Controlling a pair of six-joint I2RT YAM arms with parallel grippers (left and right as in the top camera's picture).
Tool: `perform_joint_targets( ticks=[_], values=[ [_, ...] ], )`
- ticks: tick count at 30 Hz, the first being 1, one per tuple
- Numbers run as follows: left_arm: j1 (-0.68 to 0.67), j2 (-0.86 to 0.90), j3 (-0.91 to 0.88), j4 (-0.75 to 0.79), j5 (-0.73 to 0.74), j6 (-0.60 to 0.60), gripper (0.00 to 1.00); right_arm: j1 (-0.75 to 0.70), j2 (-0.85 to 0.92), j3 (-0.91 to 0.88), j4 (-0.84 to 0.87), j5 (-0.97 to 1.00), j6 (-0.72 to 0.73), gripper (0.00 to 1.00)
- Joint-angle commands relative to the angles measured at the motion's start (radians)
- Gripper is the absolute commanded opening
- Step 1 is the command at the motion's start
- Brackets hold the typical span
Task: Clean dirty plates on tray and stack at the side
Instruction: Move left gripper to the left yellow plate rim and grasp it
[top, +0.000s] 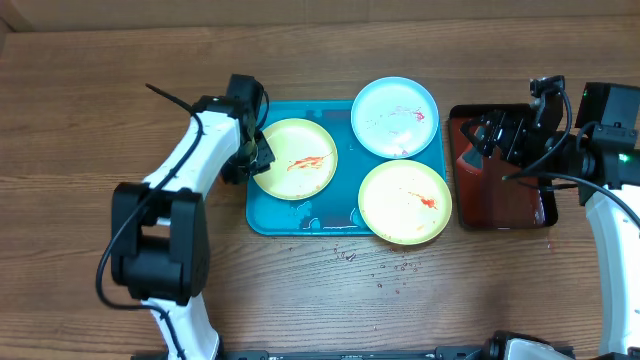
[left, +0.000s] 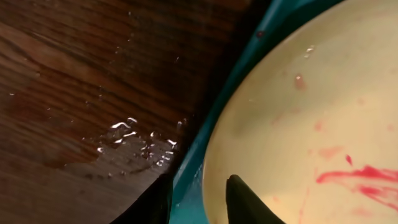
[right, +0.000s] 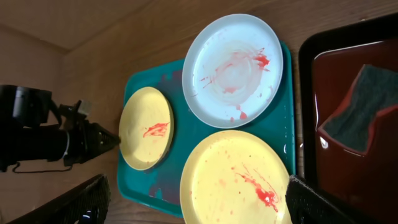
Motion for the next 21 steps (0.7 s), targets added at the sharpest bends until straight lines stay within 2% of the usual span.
perform_joint_targets(
  ticks=[1,7,13,21],
  values=[
    [-0.009,0.055,0.008,0.016,0.003,-0.037,0.27,-0.002,0.001,0.024,-0.002,0.023,-0.001,0.91],
    [-0.009,0.057,0.009,0.038,0.015,-0.035,0.24,-0.002,0.001,0.024,-0.002,0.023,-0.001,0.91],
    [-0.009,0.057,0.009,0.043,0.086,0.027,0.22,-0.002,0.001,0.024,-0.002,0.023,-0.001,0.91],
    [-0.027,0.058,-0.013,0.052,0.076,0.092,0.33,-0.002,0.001,0.024,-0.002,0.023,-0.001,0.91]
  ],
)
